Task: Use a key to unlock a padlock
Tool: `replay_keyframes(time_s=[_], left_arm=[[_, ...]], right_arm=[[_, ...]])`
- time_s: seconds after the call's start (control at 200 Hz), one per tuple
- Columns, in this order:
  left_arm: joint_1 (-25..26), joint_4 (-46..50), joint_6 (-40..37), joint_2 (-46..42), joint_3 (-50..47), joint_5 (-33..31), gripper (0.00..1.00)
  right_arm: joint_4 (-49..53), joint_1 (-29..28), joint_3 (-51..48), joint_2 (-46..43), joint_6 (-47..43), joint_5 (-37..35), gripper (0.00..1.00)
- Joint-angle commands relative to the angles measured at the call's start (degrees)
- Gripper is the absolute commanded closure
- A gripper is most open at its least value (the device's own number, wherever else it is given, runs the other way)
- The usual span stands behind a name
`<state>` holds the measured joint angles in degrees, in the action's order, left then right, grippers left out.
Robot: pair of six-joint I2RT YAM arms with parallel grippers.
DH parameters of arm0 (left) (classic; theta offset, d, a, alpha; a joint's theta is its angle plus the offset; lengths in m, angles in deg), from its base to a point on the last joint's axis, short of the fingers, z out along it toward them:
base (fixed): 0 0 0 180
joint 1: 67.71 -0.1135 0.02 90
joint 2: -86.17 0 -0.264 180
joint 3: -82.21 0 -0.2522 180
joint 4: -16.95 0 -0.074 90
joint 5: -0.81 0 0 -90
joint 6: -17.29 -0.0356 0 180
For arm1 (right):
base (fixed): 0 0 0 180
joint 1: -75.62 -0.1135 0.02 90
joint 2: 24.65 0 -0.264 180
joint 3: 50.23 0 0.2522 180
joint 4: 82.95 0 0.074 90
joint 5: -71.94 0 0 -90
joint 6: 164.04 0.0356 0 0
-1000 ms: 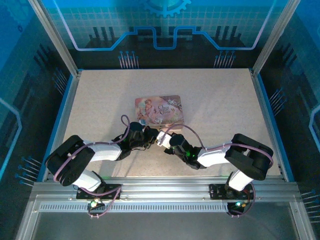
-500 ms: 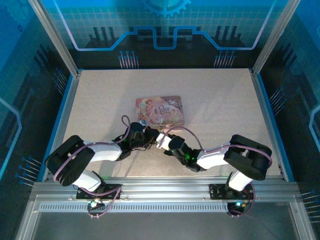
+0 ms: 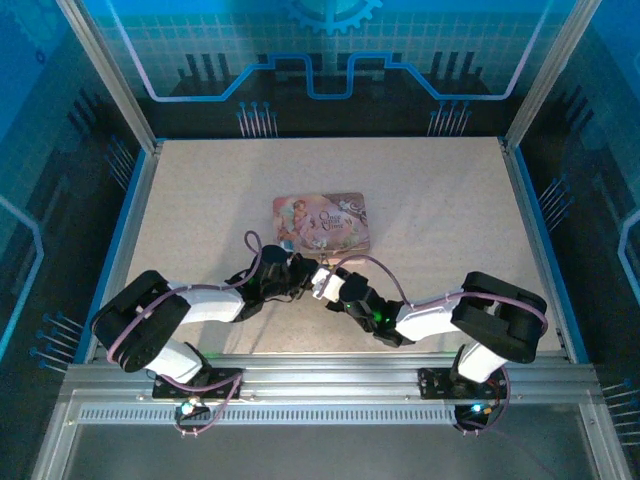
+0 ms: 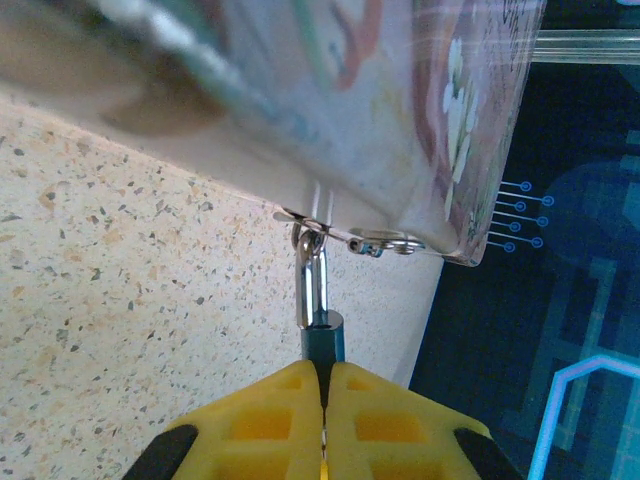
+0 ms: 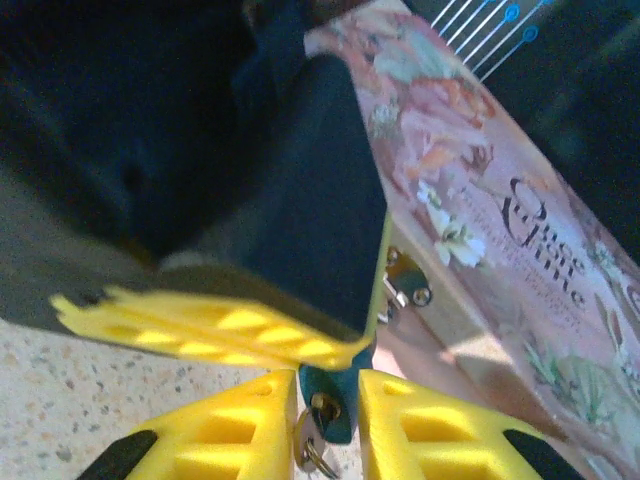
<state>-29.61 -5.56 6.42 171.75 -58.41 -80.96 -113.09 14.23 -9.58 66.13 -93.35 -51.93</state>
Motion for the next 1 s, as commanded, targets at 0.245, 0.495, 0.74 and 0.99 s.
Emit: replay_keyframes(time_s=[0.245, 0.495, 0.74, 0.99], left_arm=[[1.12, 4.02, 1.33, 2.0, 0.38, 4.14, 0.92], [1.13, 4.02, 1.34, 2.05, 0.6, 4.26, 0.92], [1.14, 4.01, 1.34, 2.1, 0.72, 4.38, 0.92], [1.1, 4.02, 1.35, 1.97, 0.56, 4.46, 0.92]], right_arm=[[-1.65, -1.67, -3.31, -1.68, 0.19, -0.5, 0.69], [-1.84, -1.56, -3.25, -0.63, -0.5, -2.0, 0.66], [-2.04, -1.5, -1.69, 0.59, -1.25, -1.68, 0.73], [-2.95, -1.48, -0.64, 2.16, -1.25, -2.34, 0.77]])
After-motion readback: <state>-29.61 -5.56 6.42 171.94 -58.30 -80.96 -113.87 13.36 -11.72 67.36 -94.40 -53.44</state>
